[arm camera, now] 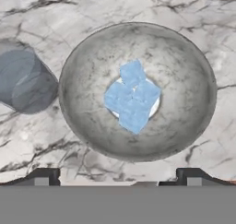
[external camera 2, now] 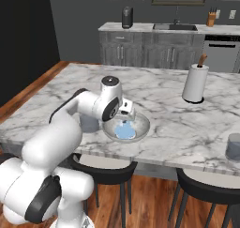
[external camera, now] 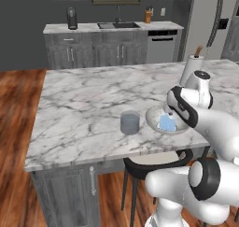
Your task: There are four ice cubes in the ice bowl. Place two ice cubes in each glass of water.
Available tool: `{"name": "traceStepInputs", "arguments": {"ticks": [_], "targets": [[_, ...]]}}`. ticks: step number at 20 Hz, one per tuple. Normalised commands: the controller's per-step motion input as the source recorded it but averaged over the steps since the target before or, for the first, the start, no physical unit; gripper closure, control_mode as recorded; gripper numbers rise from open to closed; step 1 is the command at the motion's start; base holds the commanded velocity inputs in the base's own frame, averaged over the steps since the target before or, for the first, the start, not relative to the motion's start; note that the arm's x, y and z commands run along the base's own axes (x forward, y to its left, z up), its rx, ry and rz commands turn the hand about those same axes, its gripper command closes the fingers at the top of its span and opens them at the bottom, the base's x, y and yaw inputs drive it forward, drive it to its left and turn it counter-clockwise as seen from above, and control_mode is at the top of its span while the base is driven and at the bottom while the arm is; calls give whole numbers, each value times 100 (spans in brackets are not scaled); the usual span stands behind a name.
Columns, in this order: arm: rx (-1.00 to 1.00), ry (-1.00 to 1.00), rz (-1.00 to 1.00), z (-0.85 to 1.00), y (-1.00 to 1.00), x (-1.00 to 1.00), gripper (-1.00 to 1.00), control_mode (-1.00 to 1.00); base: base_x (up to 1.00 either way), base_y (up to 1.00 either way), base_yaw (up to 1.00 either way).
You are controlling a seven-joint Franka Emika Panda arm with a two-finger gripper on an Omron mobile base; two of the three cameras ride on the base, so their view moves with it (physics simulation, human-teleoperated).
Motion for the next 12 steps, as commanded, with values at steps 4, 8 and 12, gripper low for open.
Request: {"name": "traceStepInputs", "arguments": {"ticks": [4,8,12], "targets": [[-3,6,0,-28,0,30,-100,-100,0,0,0],[-5,8,0,-40,0,25,-100,-100,0,0,0],[-1,1,0,-19,0,28,-100,-100,0,0,0]]}}
